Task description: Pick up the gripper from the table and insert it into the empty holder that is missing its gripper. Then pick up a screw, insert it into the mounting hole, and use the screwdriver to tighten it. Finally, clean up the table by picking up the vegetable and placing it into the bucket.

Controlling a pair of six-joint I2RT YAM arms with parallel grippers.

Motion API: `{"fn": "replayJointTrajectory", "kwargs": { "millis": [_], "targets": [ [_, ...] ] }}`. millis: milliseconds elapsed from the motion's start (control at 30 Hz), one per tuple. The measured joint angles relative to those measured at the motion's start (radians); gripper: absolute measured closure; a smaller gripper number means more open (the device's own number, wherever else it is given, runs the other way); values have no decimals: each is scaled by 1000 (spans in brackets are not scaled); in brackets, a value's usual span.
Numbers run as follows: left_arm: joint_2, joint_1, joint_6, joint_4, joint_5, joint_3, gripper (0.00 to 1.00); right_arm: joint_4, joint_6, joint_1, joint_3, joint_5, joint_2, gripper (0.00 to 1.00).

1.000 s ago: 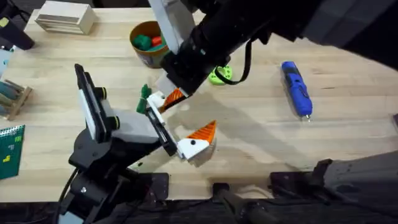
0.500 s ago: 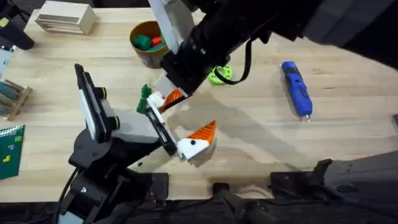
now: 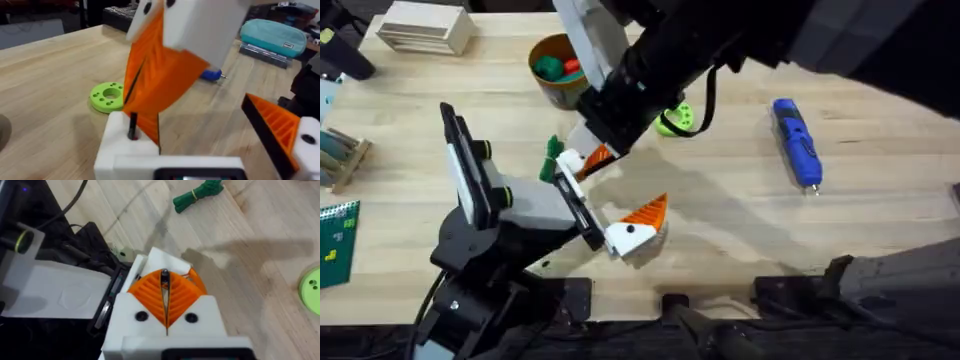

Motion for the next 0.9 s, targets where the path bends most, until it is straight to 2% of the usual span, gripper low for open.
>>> {"fn": "replayJointTrajectory", "kwargs": {
  "millis": [900],
  "targets": [
    [0,0,-4,0,1,0,14,0,0,10,9,-3,34,995]
  ]
}}
